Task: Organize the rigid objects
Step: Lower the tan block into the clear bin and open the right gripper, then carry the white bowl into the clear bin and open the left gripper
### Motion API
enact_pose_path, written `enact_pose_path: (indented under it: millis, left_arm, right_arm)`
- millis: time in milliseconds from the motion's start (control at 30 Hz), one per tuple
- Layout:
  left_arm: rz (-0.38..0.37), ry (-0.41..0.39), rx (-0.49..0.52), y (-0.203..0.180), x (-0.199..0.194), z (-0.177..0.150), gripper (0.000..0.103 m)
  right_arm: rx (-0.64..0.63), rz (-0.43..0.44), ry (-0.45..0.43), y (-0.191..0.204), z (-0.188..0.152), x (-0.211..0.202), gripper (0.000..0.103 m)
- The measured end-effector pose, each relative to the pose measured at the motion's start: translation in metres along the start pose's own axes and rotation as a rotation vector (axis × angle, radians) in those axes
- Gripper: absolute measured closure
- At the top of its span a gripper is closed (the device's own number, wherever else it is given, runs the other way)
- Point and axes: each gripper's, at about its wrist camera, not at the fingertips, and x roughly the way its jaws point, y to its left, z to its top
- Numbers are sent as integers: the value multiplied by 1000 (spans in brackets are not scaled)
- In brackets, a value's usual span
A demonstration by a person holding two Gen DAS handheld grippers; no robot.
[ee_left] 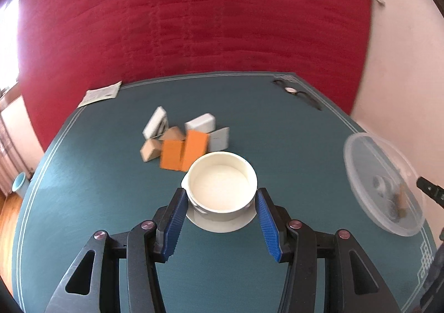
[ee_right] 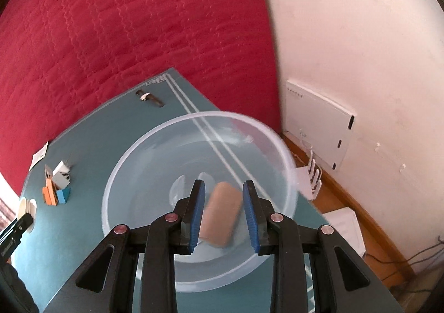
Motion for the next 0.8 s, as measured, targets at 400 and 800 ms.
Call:
enact_pose_path:
  millis: [400, 800]
  left_arm:
    - [-211, 45, 176, -82, 3, 8, 50]
    - [-388, 84, 276, -158, 7, 6, 50]
  right_arm:
    - [35, -32, -54, -21, 0, -2, 73]
    - [25, -42, -64, -27, -1, 0, 73]
